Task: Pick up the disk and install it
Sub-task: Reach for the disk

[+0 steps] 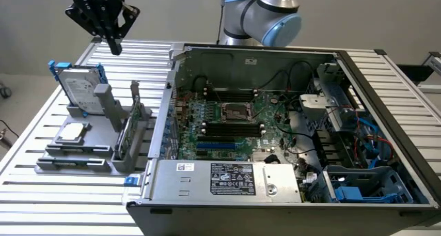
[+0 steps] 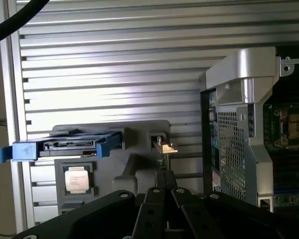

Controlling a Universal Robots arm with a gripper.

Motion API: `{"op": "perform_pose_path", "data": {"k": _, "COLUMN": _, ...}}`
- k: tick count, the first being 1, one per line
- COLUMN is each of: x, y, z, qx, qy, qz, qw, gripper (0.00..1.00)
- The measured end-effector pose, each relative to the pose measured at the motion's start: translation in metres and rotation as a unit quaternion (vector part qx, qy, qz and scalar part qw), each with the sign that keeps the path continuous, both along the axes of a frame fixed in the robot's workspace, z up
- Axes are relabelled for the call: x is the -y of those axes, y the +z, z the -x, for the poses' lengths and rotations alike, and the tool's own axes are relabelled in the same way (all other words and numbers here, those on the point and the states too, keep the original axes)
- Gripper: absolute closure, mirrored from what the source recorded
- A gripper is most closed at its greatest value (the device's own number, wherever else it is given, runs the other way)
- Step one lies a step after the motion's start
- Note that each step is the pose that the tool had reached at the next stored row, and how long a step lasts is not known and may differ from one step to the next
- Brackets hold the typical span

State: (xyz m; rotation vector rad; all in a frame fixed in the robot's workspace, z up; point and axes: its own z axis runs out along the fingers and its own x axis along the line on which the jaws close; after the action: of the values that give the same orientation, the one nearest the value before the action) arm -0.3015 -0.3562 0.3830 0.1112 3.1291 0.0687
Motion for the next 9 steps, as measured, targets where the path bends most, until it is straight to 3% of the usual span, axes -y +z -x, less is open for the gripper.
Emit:
{"op": "perform_pose_path", "data": {"k": 4, "x": -0.0028, "y": -0.0014, "z": 0.018, "qx": -0.0023, "qy": 0.0, "qz": 0.0002, "qw": 1.0, "gripper": 0.89}}
{"op": "perform_pose_path", "data": {"k": 9, "x": -0.0088, "y": -0.0033, "z": 0.041, "qx": -0.0028, "qy": 0.0, "qz": 0.0009, "qw": 1.0, "gripper": 0.89}}
